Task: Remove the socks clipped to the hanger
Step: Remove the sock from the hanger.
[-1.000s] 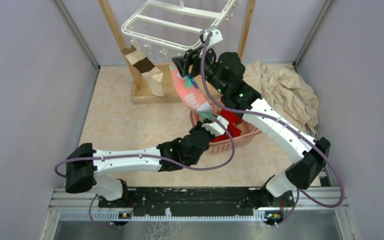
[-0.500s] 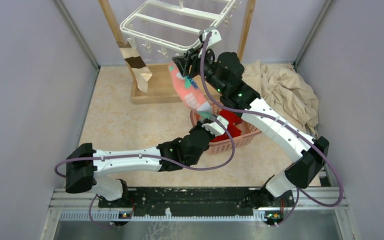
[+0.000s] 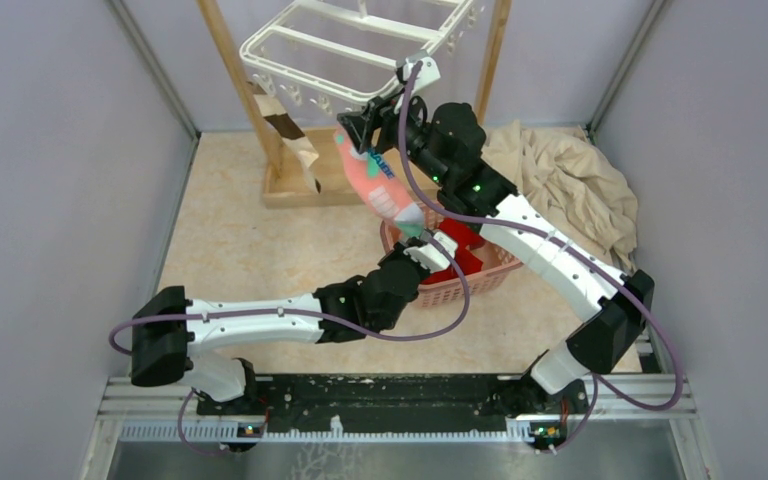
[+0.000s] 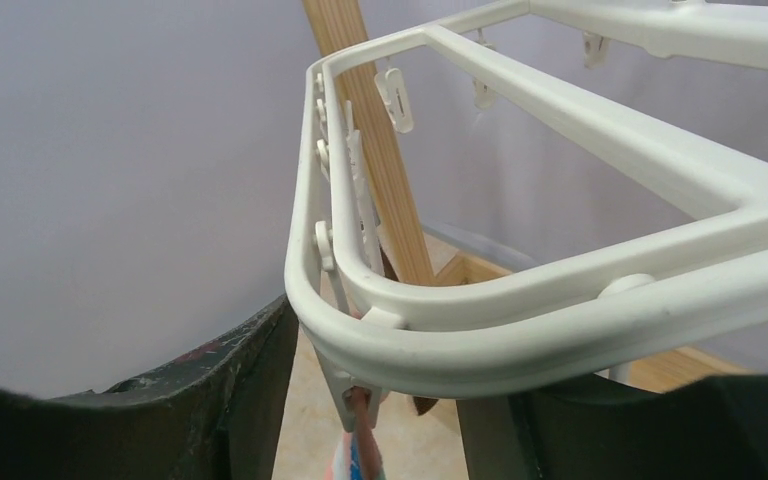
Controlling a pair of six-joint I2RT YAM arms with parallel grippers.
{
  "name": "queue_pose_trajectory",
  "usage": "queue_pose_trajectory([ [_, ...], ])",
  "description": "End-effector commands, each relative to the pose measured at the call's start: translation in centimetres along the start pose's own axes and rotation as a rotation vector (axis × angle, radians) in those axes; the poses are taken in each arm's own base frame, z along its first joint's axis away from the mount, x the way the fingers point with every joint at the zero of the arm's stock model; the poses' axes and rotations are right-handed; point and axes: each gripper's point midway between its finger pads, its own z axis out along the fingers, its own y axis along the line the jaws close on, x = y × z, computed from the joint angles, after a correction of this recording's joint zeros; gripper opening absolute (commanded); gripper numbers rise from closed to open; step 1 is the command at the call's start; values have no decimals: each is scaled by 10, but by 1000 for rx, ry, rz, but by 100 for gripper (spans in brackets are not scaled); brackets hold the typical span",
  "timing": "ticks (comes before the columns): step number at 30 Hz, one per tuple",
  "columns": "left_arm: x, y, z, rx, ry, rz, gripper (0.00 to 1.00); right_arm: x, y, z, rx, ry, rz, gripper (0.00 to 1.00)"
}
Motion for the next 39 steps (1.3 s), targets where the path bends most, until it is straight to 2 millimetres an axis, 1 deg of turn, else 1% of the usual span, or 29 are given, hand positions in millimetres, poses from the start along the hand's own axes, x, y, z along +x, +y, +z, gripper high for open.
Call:
queue_pose_trajectory([
  [1, -5, 4, -2, -2, -18, -40, 1, -48, 9, 0, -28, -131, 1, 57],
  [3, -5, 4, -2, -2, -19, -40, 1, -49, 9, 0, -28, -135, 2, 55],
  [6, -5, 4, -2, 0, -19, -38, 1, -50, 9, 0, -31, -143, 6, 46],
  [10, -5, 5, -2, -1, -18, -39, 1, -51, 10, 1, -35, -148, 10, 27],
  [11, -5, 4, -1, -1, -17, -38, 1, -50, 10, 1, -36, -147, 11, 23],
  [13, -4, 4, -2, -1, -17, -37, 1, -51, 10, 1, -36, -150, 14, 22],
  [15, -4, 4, -1, -1, -17, -37, 1, -51, 10, 2, -37, -151, 14, 18],
  [16, -4, 5, -1, -1, -16, -37, 1, -51, 10, 2, -36, -151, 14, 14],
  [18, -4, 4, -1, 0, -16, -36, 1, -51, 9, 2, -31, -151, 12, 1],
  [19, -4, 4, -1, 0, -16, -37, 1, -50, 9, 2, -29, -149, 13, 0],
  [26, -4, 4, -1, 1, -16, -39, 1, -52, 10, 0, -37, -153, 9, 0],
  [28, -4, 4, -1, 3, -17, -41, 1, -51, 9, 0, -31, -150, 12, 17],
  [29, -4, 4, -1, 3, -16, -39, 1, -50, 8, 0, -28, -150, 13, 34],
  [30, -4, 4, -1, 2, -16, -41, 1, -51, 9, -1, -29, -155, 14, 45],
  [32, -4, 4, -1, 2, -16, -39, 1, -52, 9, -1, -31, -160, 17, 52],
  [33, -4, 4, -1, 2, -16, -39, 1, -52, 9, -2, -33, -162, 19, 57],
  [34, -3, 3, -1, 2, -15, -39, 1, -53, 9, -2, -33, -167, 21, 59],
  [36, -3, 4, 0, 1, -14, -40, 1, -54, 9, -3, -33, -173, 24, 59],
  [39, -2, 4, -1, 3, -15, -42, 1, -54, 9, -3, -33, -176, 26, 51],
])
